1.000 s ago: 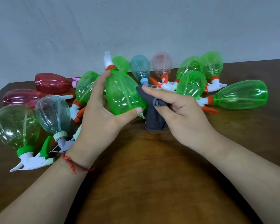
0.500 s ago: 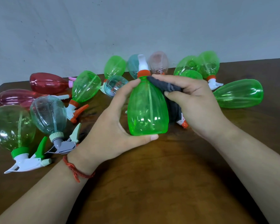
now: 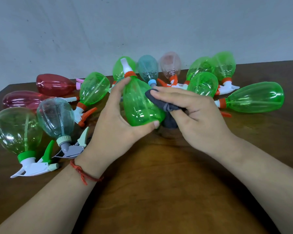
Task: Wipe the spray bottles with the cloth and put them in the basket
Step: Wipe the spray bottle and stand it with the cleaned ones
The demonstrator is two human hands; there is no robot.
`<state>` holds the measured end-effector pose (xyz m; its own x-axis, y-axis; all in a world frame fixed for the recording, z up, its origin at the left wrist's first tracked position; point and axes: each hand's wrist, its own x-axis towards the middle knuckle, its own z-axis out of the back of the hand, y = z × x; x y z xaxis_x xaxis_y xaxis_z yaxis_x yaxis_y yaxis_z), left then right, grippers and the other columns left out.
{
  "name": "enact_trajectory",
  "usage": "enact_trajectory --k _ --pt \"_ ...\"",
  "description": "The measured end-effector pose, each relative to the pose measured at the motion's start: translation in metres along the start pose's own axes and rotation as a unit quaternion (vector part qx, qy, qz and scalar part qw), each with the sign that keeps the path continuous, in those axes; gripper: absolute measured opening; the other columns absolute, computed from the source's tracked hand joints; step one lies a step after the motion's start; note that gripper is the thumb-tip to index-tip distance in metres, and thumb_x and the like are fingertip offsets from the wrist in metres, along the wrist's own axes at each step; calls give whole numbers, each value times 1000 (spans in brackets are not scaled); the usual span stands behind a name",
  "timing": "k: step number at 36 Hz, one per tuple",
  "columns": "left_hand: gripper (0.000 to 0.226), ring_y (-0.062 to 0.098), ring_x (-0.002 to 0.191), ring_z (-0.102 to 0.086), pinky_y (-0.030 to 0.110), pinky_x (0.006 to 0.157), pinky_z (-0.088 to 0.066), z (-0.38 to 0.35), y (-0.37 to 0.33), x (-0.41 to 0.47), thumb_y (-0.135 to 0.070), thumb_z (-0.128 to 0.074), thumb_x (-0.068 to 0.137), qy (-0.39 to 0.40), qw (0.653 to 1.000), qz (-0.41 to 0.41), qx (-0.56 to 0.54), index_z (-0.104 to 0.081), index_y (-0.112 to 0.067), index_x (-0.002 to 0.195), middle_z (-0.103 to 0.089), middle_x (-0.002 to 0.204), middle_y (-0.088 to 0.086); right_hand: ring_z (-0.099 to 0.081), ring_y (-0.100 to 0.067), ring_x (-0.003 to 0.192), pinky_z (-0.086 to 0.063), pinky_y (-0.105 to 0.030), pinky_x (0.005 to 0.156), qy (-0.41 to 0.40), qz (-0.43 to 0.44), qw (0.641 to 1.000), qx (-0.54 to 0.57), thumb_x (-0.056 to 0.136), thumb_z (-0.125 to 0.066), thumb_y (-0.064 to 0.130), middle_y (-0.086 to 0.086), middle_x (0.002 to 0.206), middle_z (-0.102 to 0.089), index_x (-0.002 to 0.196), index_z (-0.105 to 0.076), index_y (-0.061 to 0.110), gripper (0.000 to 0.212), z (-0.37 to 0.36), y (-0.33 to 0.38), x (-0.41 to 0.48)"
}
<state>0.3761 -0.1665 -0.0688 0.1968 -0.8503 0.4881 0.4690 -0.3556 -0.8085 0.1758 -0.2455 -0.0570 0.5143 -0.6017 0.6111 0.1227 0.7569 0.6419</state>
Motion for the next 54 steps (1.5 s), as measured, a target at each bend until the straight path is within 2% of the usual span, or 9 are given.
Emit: enact_trajectory --k 6,12,16,22,28,32,38,47,54 --pt "107 11 133 -64 44 111 -54 7 2 5 -30 -102 71 -68 997 24 26 -39 -31 158 -58 148 -16 -55 2 137 -39 -24 120 21 8 1000 -8 85 -51 -17 10 143 -65 132 -74 21 64 -1 3 -4" --pt "106 10 134 -62 42 112 -54 8 -2 4 -23 -101 73 -58 998 22 29 -39 -31 159 -56 150 -14 -55 0 137 -40 -25 120 2 -3 1000 -4 90 -53 -16 10 142 -66 136 -72 19 61 -5 4 -4" --pt "107 12 130 -66 41 108 -57 4 -5 2 -16 -101 72 -19 1000 23 0 -39 -27 159 -59 148 -10 -56 2 136 -42 -28 119 -18 -50 997 53 99 -55 -10 14 139 -68 136 -71 21 50 -5 4 -3" --pt "109 26 143 -56 56 116 -48 0 -3 -3 -25 -101 71 65 998 4 1 -40 -34 160 -52 156 -5 -62 -5 131 -45 -40 119 -22 -135 979 154 100 -55 -8 10 133 -73 133 -74 18 46 2 -5 7" --pt "110 27 149 -49 49 121 -44 1 -17 -8 -12 -99 73 115 992 -46 -33 -34 -12 162 -48 159 2 -66 -17 129 -46 -39 118 -56 -130 953 267 95 -54 -15 -1 129 -75 128 -72 16 49 8 -2 14" --pt "112 21 149 -50 39 120 -45 2 -15 -7 -13 -98 73 131 990 -43 -9 -31 -13 163 -47 160 -1 -67 -12 126 -48 -33 114 -64 -119 964 228 95 -53 -15 3 127 -76 128 -73 18 50 7 -1 12" --pt "113 17 146 -53 39 121 -45 0 -12 -6 -19 -99 75 146 984 -68 77 -30 -16 165 -49 158 -6 -67 -13 123 -48 -44 115 -49 -99 984 138 97 -53 -12 2 125 -74 127 -71 12 43 5 -4 9" --pt "112 23 148 -51 50 121 -44 0 0 -3 -24 -101 73 59 995 -61 44 -34 -17 163 -50 159 -3 -60 -10 135 -43 -40 121 -35 -63 988 134 101 -56 -9 3 136 -71 130 -73 14 41 -1 -2 3" --pt "108 11 139 -59 42 116 -51 7 4 5 -22 -100 75 -43 999 -7 22 -36 -25 162 -54 154 -10 -56 -7 139 -39 -42 124 2 -52 992 113 98 -56 -15 3 142 -67 130 -73 20 50 -8 -3 -2"
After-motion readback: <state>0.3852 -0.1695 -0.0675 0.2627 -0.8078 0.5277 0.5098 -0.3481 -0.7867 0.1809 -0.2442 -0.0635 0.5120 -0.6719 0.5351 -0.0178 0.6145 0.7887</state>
